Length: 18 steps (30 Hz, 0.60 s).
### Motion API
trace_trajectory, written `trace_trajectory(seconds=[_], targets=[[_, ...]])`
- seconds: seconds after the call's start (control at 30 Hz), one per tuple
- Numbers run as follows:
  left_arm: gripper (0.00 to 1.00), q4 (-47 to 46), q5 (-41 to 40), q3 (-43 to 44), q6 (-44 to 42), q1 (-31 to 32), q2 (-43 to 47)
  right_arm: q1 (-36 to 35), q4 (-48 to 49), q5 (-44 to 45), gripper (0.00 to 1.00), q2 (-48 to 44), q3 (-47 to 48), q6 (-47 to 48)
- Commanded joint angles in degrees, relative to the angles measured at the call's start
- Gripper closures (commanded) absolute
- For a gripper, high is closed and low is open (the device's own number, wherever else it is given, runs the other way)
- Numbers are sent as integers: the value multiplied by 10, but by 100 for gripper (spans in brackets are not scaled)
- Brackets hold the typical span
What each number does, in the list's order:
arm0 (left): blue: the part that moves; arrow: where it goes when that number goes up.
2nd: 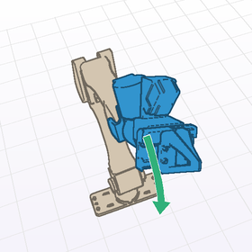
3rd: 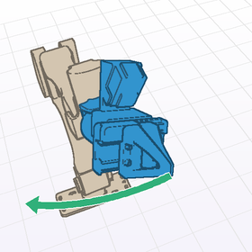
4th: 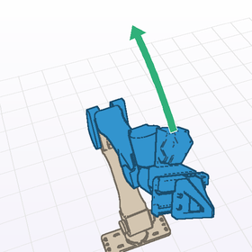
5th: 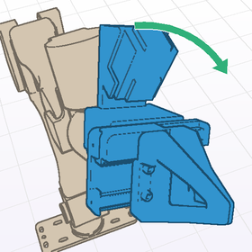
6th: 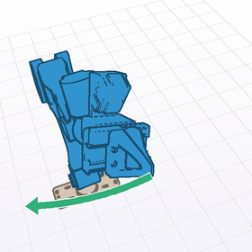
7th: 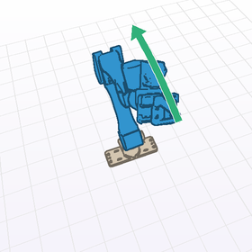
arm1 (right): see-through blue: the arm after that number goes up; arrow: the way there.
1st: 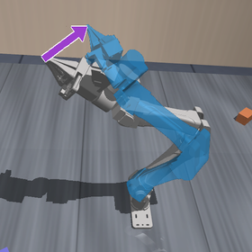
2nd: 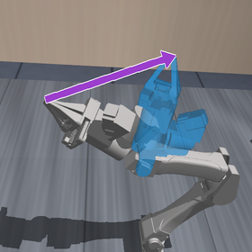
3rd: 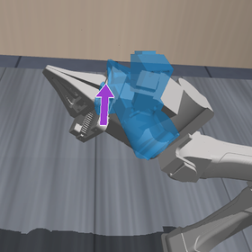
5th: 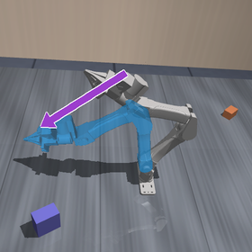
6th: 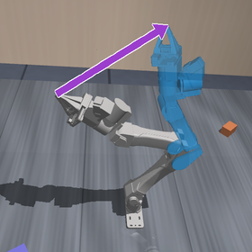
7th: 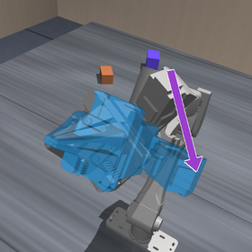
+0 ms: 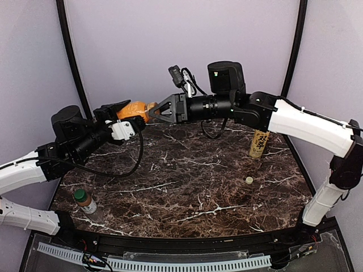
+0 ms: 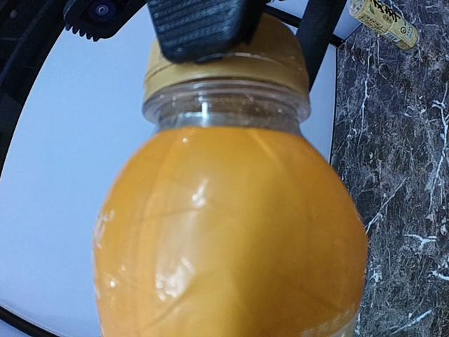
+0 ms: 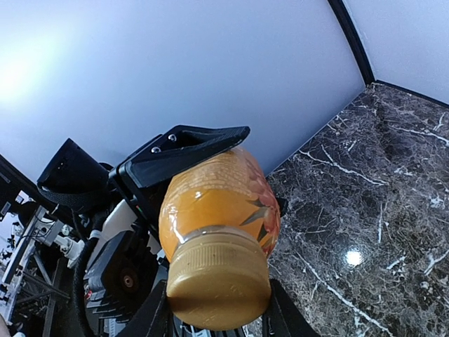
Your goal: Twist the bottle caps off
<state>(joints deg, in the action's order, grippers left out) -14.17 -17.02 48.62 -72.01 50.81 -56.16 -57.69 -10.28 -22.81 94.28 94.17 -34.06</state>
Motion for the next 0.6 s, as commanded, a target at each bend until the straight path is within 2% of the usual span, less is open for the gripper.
trace_trajectory(seconds=[0.0,0.07,0.13,0.17,0.3,0.37,0.57], targets=[[81,-9,11,-5,-8,9,15,2,28,-21,89,1,11,28],[82,30,27,5,17,9,18,1,28,-25,100,-7,7,72],[82,107,66,27,64,9,21,-8,26,-21,100,-21,-3,148],[82,180,82,46,100,9,21,-18,19,-10,100,-33,-9,199],[84,360,217,100,190,9,10,-83,-14,24,100,-67,-47,469],[84,413,274,117,222,9,4,-114,-23,49,100,-75,-65,575],[84,498,404,145,279,9,-1,-163,-75,127,100,-65,-59,781]])
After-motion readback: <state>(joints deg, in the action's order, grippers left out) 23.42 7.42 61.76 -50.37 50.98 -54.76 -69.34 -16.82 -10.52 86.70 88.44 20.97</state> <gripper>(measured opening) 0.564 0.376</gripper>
